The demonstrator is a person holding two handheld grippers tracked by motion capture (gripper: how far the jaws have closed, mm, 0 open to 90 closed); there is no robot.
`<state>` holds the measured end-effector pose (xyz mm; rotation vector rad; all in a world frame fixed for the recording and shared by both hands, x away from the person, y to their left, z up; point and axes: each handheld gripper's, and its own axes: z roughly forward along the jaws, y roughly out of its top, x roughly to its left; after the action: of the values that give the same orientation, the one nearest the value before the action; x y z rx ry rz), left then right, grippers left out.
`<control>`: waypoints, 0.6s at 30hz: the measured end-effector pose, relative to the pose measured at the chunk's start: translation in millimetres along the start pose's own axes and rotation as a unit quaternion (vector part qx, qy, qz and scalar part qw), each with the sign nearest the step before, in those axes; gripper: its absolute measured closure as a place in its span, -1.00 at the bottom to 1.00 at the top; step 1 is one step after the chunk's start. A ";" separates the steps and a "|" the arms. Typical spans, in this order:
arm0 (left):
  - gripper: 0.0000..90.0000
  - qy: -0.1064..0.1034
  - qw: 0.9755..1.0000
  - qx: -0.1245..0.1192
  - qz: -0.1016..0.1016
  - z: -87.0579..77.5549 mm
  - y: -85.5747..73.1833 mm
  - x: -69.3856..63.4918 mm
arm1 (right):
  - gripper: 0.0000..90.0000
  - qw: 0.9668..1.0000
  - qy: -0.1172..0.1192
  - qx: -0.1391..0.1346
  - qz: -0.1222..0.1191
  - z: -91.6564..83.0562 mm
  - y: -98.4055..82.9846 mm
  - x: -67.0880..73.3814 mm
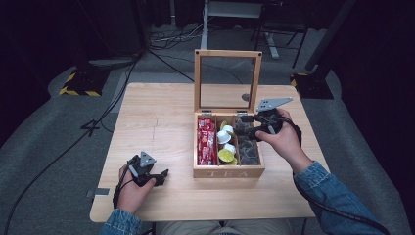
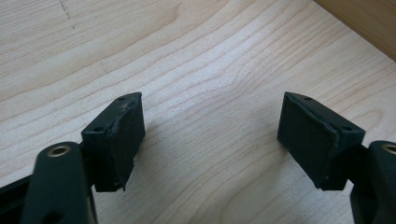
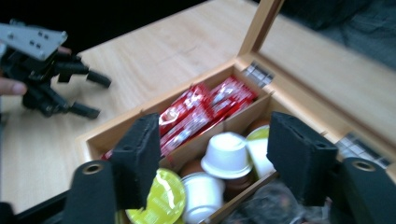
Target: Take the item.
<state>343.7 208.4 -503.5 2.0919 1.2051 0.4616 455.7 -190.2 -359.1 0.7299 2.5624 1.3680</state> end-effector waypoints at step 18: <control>-0.51 0.004 1.000 0.001 0.001 -0.6 -0.7 -0.4 | -0.02 0.997 0.049 0.062 -0.002 42.9 -8.8 19.8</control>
<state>342.7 208.5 -503.6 2.0939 1.2090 0.4691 450.3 -152.9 -389.0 0.6930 2.7430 1.2841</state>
